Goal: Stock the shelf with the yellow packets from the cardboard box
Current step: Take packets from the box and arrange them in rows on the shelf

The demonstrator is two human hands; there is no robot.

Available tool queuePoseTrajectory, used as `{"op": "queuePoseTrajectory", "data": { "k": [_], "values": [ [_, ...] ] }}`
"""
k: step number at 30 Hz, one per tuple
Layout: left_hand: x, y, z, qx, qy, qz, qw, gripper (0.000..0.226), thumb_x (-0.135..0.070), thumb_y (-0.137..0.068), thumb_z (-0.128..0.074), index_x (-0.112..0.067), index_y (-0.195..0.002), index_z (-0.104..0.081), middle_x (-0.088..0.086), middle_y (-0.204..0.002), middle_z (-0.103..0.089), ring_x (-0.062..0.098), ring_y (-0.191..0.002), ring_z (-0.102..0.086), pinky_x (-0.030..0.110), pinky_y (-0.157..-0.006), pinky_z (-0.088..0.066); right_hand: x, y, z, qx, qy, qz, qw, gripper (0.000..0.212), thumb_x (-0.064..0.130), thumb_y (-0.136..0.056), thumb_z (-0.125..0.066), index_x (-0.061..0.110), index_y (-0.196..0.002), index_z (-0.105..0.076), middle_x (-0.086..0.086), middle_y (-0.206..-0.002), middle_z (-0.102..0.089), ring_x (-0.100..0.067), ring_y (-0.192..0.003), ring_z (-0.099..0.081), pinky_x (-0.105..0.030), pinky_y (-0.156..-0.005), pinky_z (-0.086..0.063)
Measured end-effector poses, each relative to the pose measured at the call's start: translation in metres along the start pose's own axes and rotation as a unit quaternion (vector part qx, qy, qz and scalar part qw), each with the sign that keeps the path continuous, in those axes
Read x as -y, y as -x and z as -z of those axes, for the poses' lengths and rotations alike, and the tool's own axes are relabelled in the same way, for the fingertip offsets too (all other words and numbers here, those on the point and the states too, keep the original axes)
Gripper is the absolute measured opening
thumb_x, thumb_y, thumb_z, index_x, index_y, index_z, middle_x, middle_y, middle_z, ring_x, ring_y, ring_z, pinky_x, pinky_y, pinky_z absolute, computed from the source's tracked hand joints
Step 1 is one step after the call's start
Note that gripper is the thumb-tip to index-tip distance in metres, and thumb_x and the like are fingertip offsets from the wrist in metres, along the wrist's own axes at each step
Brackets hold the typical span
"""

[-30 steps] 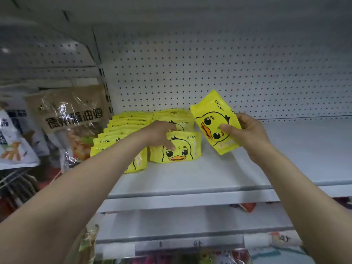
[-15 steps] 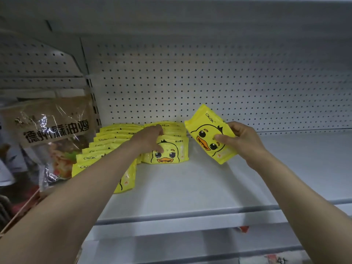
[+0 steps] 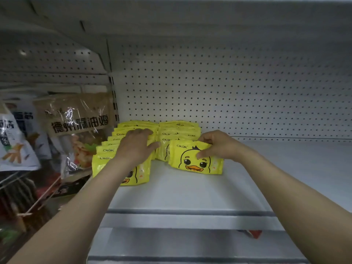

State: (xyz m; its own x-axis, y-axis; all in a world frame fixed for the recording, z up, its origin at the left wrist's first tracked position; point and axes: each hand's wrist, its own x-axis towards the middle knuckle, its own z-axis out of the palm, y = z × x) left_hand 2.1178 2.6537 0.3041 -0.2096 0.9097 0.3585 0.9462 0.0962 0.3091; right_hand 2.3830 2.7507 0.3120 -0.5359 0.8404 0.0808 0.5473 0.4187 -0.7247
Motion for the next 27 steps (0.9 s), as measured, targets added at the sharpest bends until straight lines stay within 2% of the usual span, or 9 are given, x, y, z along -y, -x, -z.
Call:
{"op": "queuePoseTrajectory", "data": {
  "k": [4,9,12,16,20,22,27],
  "values": [
    [0.013,0.019,-0.010,0.025,-0.048,-0.009,0.998,0.062,-0.060,-0.093,-0.044,-0.022,-0.142,-0.042,0.006,-0.150,-0.040,0.029,-0.140,-0.029,0.041,-0.114,-0.026,0.007,-0.021,-0.018,0.015,0.020,0.013,1.000,0.047,0.025,-0.062,-0.093,0.022,-0.103,-0.072,0.006,-0.112,-0.071,-0.010,-0.110,-0.064,-0.030,-0.101,-0.049],
    [0.014,0.024,-0.019,0.006,-0.082,-0.024,0.996,0.062,-0.059,-0.094,-0.040,-0.020,-0.142,-0.041,0.010,-0.153,-0.035,0.030,-0.143,-0.026,0.045,-0.116,-0.020,0.017,-0.036,-0.029,0.012,0.065,0.025,0.997,0.043,0.028,-0.067,-0.090,0.027,-0.105,-0.069,0.010,-0.111,-0.070,-0.009,-0.107,-0.063,-0.026,-0.094,-0.048],
    [0.012,0.025,-0.020,-0.012,-0.094,-0.019,0.995,0.060,-0.059,-0.094,-0.039,-0.020,-0.139,-0.044,0.008,-0.148,-0.042,0.030,-0.140,-0.031,0.045,-0.115,-0.022,0.020,-0.041,-0.034,-0.012,0.139,0.037,0.990,0.044,0.034,-0.071,-0.087,0.028,-0.110,-0.069,0.011,-0.108,-0.068,-0.012,-0.105,-0.061,-0.028,-0.089,-0.048],
    [0.009,0.024,-0.019,-0.037,-0.104,-0.018,0.994,0.058,-0.058,-0.095,-0.040,-0.017,-0.134,-0.049,0.008,-0.137,-0.051,0.030,-0.132,-0.040,0.045,-0.110,-0.028,0.022,-0.047,-0.040,-0.055,0.257,0.035,0.964,0.064,0.045,-0.071,-0.083,0.029,-0.129,-0.062,0.002,-0.126,-0.061,-0.018,-0.119,-0.053,-0.034,-0.094,-0.047],
    [0.008,0.022,-0.016,-0.047,-0.119,-0.014,0.992,0.056,-0.059,-0.095,-0.039,-0.016,-0.128,-0.053,0.007,-0.128,-0.058,0.030,-0.123,-0.048,0.043,-0.104,-0.035,0.030,-0.045,-0.045,-0.081,0.341,0.045,0.936,0.063,0.048,-0.074,-0.079,0.030,-0.131,-0.058,0.000,-0.123,-0.055,-0.021,-0.124,-0.040,-0.035,-0.093,-0.044],
    [0.008,0.021,-0.014,-0.044,-0.126,-0.008,0.991,0.056,-0.059,-0.095,-0.038,-0.016,-0.127,-0.053,0.008,-0.126,-0.059,0.031,-0.120,-0.049,0.042,-0.102,-0.036,0.035,-0.043,-0.046,-0.104,0.369,0.047,0.922,0.064,0.049,-0.073,-0.079,0.030,-0.130,-0.058,0.001,-0.122,-0.055,-0.020,-0.123,-0.040,-0.034,-0.089,-0.043],
    [0.003,0.024,-0.004,-0.006,-0.107,0.011,0.994,0.059,-0.060,-0.095,-0.037,-0.014,-0.128,-0.052,0.010,-0.128,-0.058,0.033,-0.121,-0.049,0.045,-0.101,-0.037,0.047,-0.029,-0.051,-0.123,0.411,0.024,0.903,0.065,0.048,-0.077,-0.075,0.024,-0.134,-0.053,-0.002,-0.128,-0.054,-0.023,-0.125,-0.040,-0.038,-0.090,-0.044]
  ]
}}
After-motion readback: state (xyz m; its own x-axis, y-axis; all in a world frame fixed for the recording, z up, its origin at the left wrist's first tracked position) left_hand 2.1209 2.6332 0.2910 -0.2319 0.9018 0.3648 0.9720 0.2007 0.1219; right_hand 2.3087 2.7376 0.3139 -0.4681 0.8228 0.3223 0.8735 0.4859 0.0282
